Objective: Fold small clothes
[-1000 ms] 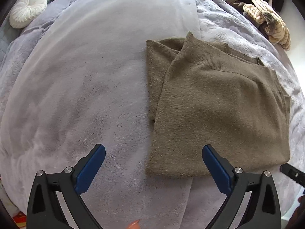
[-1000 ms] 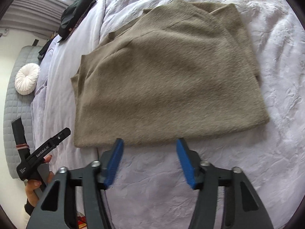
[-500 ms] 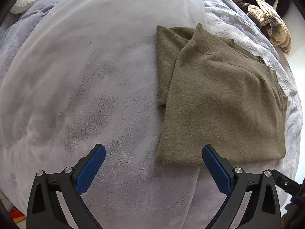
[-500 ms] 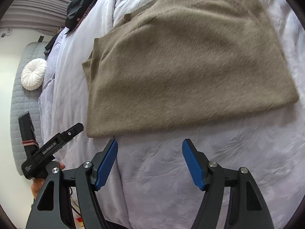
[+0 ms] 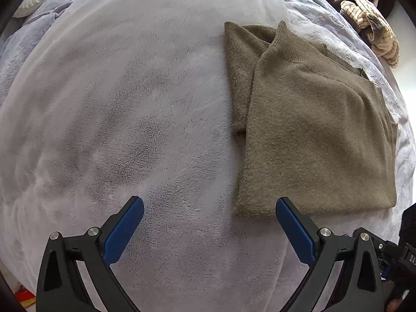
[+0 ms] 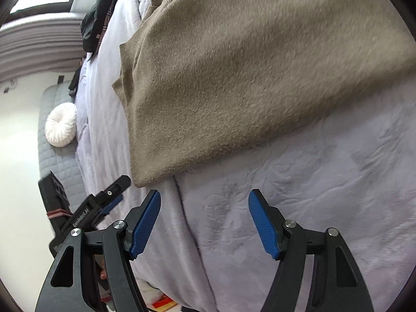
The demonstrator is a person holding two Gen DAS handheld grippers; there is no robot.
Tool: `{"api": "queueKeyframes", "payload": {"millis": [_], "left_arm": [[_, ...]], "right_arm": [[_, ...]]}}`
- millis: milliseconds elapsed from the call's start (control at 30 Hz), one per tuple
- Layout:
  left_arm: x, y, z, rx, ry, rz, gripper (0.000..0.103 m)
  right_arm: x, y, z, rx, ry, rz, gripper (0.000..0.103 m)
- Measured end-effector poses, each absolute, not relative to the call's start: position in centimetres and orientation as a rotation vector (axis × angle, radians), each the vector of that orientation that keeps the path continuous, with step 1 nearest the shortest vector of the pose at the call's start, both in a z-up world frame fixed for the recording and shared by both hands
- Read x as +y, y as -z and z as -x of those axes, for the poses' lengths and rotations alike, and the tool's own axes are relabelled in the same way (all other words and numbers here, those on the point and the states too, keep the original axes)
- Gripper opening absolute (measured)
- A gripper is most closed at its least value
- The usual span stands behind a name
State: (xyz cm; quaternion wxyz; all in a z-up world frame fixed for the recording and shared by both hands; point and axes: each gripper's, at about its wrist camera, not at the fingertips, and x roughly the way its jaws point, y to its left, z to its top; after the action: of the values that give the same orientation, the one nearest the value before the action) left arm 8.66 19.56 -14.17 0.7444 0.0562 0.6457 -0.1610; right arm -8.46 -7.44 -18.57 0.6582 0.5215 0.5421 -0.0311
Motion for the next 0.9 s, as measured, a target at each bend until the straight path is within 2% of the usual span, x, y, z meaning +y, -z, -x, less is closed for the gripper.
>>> {"api": "queueKeyframes", "payload": {"millis": [267, 700, 733, 767, 800, 833, 900], "left_arm": [[21.3, 14.1, -9.9, 1.351, 0.472, 0.04, 0.102], [20.9, 16.5, -12.9, 1.413, 0.676, 0.3, 0.101], [21.1, 16.6, -13.0, 1.417, 0.687, 0.322, 0.102], [21.3, 16.7, -13.3, 1.425, 0.703, 0.355, 0.102], [21.1, 16.9, -13.8, 1.435, 0.718, 0.397, 0.101], [21.0, 17.1, -14.2, 1.442, 0.73, 0.438, 0.102], [20.9, 17.5, -15.0, 1.457, 0.754, 0.521, 0.102]], "right_arm": [[-6.6, 20.6, 7.2, 1.069, -0.026, -1.366, 0.074], [-4.8, 25.0, 4.7, 0.824, -0.05, -1.64, 0.073], [-4.8, 25.1, 4.6, 0.807, -0.053, -1.658, 0.069], [-4.9, 25.1, 4.5, 0.784, -0.058, -1.675, 0.06], [-5.1, 25.0, 4.6, 0.781, -0.058, -1.673, 0.031], [-5.3, 24.5, 4.3, 0.777, -0.065, -1.655, 0.01], [-5.8, 23.4, 4.6, 0.742, -0.111, -1.636, 0.009]]}}
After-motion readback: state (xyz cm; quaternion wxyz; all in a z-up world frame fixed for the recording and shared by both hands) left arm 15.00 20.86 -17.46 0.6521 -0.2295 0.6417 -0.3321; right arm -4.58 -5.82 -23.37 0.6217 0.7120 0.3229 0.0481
